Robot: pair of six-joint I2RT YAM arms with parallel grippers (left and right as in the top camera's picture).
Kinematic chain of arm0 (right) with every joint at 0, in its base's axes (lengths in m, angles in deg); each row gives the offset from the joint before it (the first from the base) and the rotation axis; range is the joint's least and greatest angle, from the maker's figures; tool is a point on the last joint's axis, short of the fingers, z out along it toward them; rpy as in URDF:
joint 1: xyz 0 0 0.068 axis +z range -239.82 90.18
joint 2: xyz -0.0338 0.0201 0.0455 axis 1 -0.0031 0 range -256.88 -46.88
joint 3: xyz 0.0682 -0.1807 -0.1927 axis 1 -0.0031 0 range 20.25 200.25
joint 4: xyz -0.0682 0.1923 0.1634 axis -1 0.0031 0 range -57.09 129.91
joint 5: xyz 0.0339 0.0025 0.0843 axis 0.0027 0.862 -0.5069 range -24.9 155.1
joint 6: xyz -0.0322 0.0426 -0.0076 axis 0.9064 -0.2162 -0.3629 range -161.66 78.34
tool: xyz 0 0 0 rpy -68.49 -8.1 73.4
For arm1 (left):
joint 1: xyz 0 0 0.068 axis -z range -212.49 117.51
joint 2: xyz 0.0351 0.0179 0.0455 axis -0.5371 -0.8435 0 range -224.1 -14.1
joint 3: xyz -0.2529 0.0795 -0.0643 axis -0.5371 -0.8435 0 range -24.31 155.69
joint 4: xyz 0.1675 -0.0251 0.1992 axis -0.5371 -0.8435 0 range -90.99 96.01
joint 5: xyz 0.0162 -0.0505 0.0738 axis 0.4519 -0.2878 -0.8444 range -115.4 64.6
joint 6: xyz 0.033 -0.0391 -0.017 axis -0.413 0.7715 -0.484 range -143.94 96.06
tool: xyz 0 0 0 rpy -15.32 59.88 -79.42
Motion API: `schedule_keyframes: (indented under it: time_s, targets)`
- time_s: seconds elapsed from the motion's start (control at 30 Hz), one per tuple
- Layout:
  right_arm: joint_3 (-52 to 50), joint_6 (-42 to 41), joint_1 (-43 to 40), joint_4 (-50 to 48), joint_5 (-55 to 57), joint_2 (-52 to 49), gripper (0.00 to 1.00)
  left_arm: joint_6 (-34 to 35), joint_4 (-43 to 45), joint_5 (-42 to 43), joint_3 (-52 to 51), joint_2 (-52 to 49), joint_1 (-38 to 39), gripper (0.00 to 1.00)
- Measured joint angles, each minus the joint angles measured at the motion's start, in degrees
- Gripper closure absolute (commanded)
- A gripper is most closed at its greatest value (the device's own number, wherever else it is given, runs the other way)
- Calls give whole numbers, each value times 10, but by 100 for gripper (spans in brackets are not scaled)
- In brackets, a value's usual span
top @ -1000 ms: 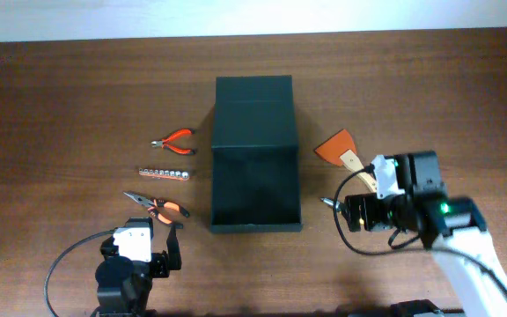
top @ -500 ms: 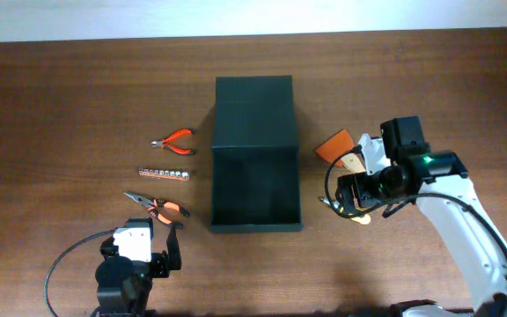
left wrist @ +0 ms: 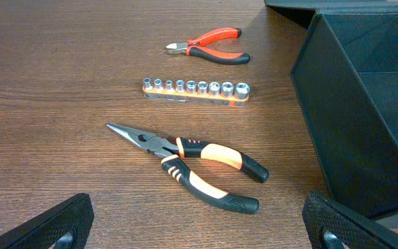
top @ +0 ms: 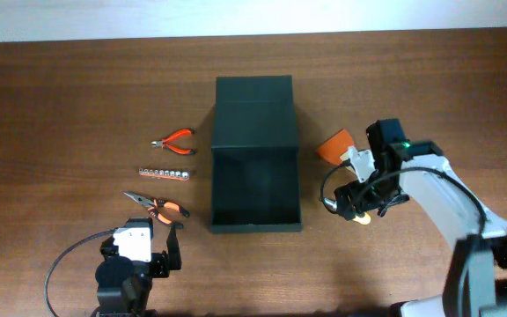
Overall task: Pack container
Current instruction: 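Lower the right gripper and grasp the yellow-black screwdriver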
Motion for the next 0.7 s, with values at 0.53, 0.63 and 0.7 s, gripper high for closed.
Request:
schedule_keyframes:
  time_s: [0.53, 0.63, 0.7]
  targets:
    - [0, -17, 50, -22, 39, -76, 17, 0, 0, 0, 0, 0, 0, 1]
    - [0, -22, 50, -29, 43, -77, 27, 0, 0, 0, 0, 0, 0, 1]
    - [0, -22, 50, -32, 44, -78, 36, 0, 0, 0, 0, 0, 0, 1]
